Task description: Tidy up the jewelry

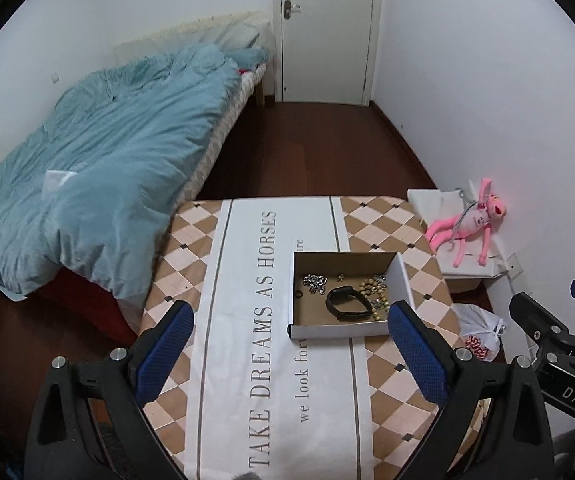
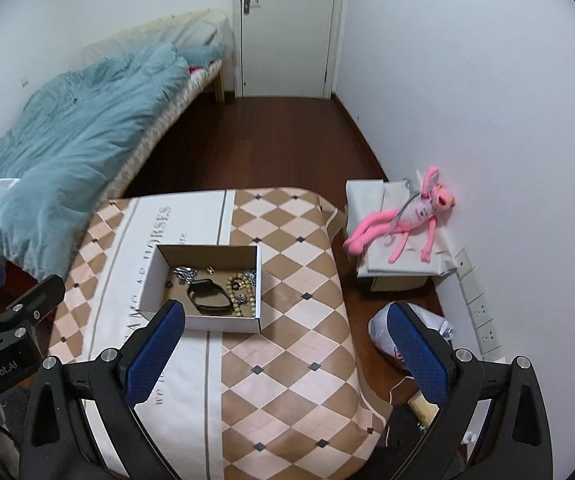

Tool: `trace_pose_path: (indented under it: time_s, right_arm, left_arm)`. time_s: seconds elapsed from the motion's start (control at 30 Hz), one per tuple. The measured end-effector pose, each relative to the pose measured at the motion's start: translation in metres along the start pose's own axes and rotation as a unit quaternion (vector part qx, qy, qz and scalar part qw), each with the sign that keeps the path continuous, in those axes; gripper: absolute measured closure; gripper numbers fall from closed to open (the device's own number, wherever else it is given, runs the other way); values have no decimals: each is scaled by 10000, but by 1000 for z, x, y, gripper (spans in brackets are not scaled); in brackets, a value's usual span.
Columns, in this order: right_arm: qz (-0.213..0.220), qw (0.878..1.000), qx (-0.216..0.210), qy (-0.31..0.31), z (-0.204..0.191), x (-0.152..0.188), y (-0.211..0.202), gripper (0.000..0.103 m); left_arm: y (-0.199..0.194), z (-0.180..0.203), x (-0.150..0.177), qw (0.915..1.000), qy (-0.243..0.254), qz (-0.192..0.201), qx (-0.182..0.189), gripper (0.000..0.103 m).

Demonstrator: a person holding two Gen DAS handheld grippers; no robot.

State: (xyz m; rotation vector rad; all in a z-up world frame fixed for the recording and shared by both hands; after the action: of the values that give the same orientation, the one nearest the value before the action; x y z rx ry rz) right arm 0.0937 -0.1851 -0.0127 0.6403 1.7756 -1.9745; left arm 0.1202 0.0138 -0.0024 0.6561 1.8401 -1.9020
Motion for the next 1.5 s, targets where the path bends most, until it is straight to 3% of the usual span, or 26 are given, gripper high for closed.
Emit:
trace_pose_path:
  time_s: [0.33, 0.67, 0.9, 1.5]
  right_arm:
    - [397, 9992, -55, 51, 2, 14, -64, 0]
    - [515, 9986, -99, 105, 8, 21, -90, 0]
    - [412, 9990, -74, 134, 13, 19, -84, 0]
    - [-87, 9999, 84, 108, 14, -7, -22, 0]
  left_arm:
    - [-51, -3, 12, 9999, -42, 140, 20, 4]
    - [-70, 2, 17, 9998, -45, 147, 89, 4]
    - [-64, 8, 17, 10000, -18, 1, 67, 4]
    - [-19, 12, -5, 9994, -58, -327, -94, 4]
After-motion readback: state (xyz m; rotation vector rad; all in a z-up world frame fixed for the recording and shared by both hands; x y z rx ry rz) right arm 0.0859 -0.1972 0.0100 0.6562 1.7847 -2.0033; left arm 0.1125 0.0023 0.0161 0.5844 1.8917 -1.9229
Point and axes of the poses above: each gripper's, at about its wrist camera, not at the fingertips, and y roughly the way its jaws point, z to its right, x to its underside, the point moved 7 cm from there along y, roughly the way its jaws point, and after that the axes turned 5 degrees about -z, right-handed, at the moved point
